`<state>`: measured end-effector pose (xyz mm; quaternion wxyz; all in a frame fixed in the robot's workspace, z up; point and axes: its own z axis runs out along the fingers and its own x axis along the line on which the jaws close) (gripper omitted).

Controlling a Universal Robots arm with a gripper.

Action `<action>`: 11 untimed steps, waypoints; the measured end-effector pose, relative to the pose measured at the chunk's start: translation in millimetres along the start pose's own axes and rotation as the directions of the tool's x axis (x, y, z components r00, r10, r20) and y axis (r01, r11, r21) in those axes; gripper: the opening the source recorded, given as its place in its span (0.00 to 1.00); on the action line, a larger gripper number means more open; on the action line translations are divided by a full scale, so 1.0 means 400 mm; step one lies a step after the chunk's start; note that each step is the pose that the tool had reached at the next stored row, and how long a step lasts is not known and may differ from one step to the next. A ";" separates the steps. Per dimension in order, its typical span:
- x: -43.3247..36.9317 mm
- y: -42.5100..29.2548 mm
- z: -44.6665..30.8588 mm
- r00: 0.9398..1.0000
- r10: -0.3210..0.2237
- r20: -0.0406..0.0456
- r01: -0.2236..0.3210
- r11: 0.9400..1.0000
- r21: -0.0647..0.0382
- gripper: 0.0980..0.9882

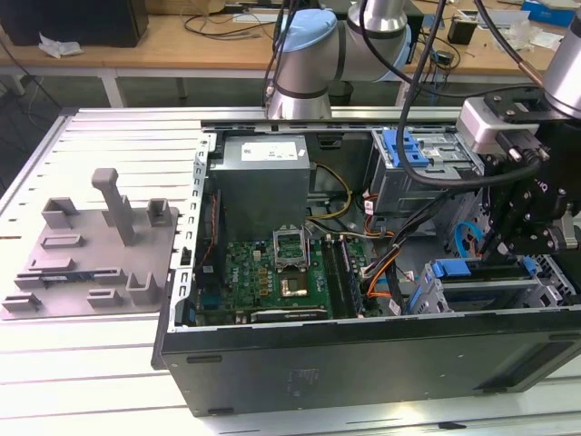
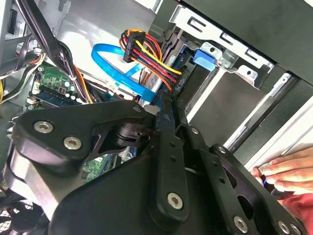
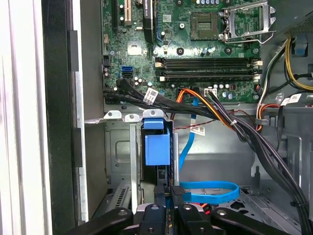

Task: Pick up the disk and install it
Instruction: 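Insert the second disk wire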

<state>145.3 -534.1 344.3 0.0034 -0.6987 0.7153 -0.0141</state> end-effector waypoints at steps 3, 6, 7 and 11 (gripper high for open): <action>0.000 0.000 0.002 1.000 0.000 0.000 0.000 1.000 0.000 0.07; 0.000 0.000 0.005 1.000 0.000 0.000 0.000 1.000 0.000 0.07; 0.000 0.000 0.005 1.000 0.000 0.000 0.000 1.000 0.000 0.07; 0.000 0.000 0.007 1.000 0.000 0.000 0.000 1.000 0.000 0.07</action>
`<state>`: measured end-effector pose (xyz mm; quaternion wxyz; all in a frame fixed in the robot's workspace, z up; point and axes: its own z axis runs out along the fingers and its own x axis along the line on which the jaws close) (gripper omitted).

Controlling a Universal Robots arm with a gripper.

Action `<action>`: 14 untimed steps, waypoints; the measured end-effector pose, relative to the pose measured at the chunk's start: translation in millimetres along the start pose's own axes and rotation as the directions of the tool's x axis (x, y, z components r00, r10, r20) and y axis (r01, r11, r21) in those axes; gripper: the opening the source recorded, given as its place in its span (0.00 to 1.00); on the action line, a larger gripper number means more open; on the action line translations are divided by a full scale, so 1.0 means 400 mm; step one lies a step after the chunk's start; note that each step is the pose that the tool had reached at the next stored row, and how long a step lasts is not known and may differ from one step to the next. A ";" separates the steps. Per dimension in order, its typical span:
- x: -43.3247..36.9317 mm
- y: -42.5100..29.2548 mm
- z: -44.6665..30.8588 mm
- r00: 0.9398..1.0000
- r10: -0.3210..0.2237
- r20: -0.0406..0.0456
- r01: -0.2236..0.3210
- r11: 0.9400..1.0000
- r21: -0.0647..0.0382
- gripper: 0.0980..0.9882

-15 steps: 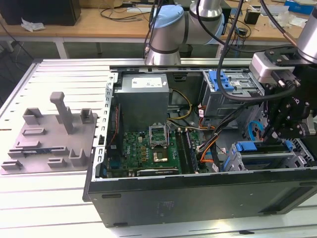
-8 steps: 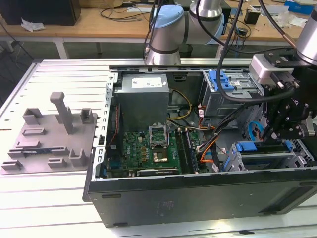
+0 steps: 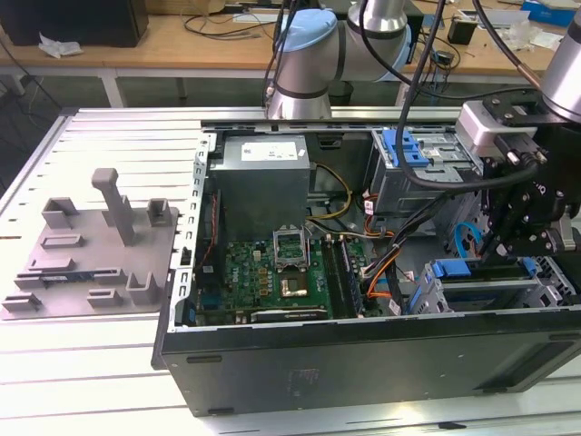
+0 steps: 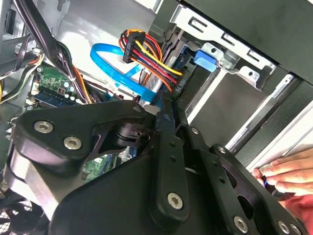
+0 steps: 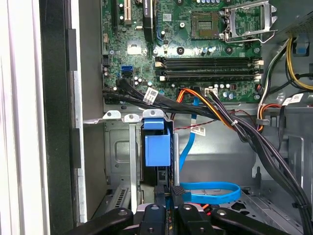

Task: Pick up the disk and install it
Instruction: 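Insert the second disk wire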

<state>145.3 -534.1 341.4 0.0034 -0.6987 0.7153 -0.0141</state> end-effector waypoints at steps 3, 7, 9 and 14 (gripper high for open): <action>0.000 0.000 0.002 1.000 0.000 0.000 0.000 1.000 0.000 0.07; 0.000 0.000 0.002 1.000 0.000 0.000 0.000 1.000 0.000 0.09; 0.000 0.000 0.000 1.000 0.000 0.000 0.000 1.000 0.000 0.22; 0.000 -0.001 -0.023 1.000 0.000 0.000 0.000 1.000 0.000 0.22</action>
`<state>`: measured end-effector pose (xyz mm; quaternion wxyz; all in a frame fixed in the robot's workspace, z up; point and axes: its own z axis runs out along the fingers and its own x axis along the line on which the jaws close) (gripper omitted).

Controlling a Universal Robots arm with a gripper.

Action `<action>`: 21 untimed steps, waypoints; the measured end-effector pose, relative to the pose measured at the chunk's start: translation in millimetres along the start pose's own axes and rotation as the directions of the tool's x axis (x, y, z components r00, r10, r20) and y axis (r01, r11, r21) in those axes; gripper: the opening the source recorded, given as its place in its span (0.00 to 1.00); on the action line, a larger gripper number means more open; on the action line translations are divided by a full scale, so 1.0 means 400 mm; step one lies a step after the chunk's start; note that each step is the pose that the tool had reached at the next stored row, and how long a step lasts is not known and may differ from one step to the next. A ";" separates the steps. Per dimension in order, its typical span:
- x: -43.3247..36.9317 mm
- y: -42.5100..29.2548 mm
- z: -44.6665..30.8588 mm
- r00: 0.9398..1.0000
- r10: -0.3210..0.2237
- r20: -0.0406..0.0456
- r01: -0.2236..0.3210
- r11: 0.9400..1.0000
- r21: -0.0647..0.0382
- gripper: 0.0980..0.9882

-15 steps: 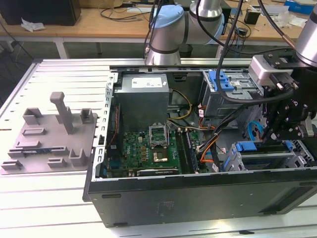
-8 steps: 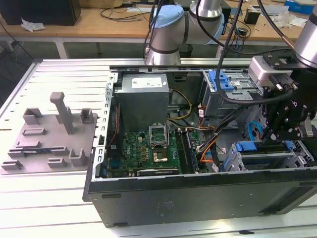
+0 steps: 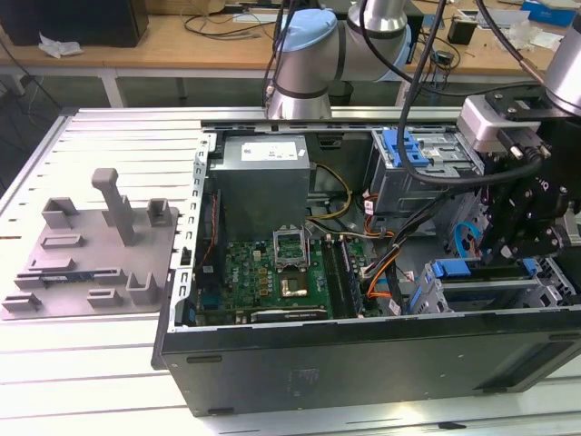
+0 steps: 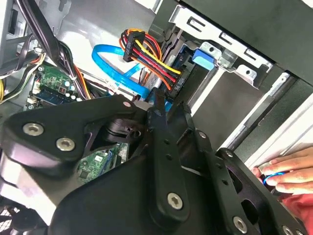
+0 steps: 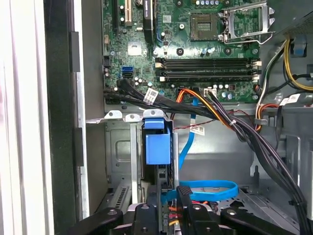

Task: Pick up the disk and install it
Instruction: 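Insert the second disk wire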

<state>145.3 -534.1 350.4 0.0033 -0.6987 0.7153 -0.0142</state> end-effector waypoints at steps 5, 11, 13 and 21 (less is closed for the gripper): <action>0.001 -0.001 -0.058 1.000 0.000 -0.007 0.000 1.000 0.000 0.22; 0.001 -0.002 -0.065 1.000 0.000 -0.009 0.000 1.000 0.000 0.22; 0.001 -0.002 -0.065 1.000 0.000 -0.009 0.000 1.000 0.000 0.21; 0.001 -0.002 -0.065 1.000 0.000 -0.010 0.000 1.000 0.000 0.01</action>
